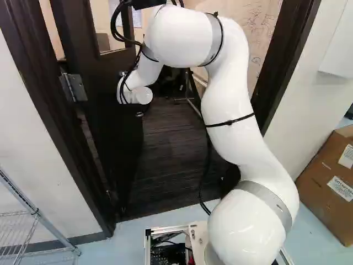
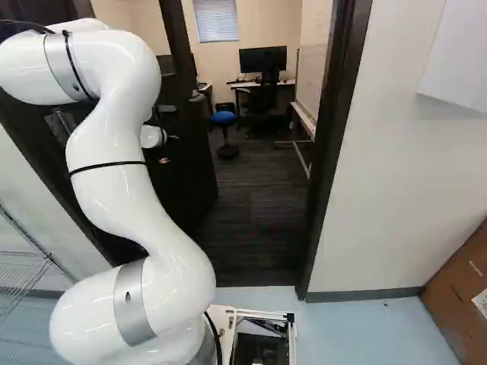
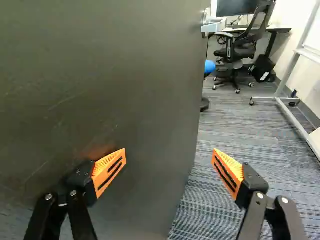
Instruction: Open the door and move inside
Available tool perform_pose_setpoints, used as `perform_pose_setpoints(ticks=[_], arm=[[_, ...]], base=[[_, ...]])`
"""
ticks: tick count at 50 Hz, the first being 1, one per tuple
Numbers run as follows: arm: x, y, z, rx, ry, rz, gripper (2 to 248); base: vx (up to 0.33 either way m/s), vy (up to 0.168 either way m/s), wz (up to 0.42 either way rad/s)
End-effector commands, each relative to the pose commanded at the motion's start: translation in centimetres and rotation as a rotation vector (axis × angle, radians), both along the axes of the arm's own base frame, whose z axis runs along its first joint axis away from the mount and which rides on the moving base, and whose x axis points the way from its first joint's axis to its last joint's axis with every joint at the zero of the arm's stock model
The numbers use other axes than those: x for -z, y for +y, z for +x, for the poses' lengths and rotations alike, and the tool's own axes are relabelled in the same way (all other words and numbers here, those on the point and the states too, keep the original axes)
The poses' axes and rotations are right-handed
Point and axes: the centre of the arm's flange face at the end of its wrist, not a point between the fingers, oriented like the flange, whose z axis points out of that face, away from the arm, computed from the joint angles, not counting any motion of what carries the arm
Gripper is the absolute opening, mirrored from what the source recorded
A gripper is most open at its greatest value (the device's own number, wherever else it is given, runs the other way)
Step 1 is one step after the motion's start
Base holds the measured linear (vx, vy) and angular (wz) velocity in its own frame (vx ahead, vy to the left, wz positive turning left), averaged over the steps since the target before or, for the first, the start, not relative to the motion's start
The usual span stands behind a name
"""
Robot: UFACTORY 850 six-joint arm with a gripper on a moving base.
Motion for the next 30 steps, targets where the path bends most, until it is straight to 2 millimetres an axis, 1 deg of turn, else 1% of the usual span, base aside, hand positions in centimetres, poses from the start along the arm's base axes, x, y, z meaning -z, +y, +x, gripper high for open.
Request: perform_pose_setpoints(ticks=[30], arm=[[0.2,1.8,0.5,-0.019,-0.009,0.005,247]], base=[[0.0,0.0,0.0]])
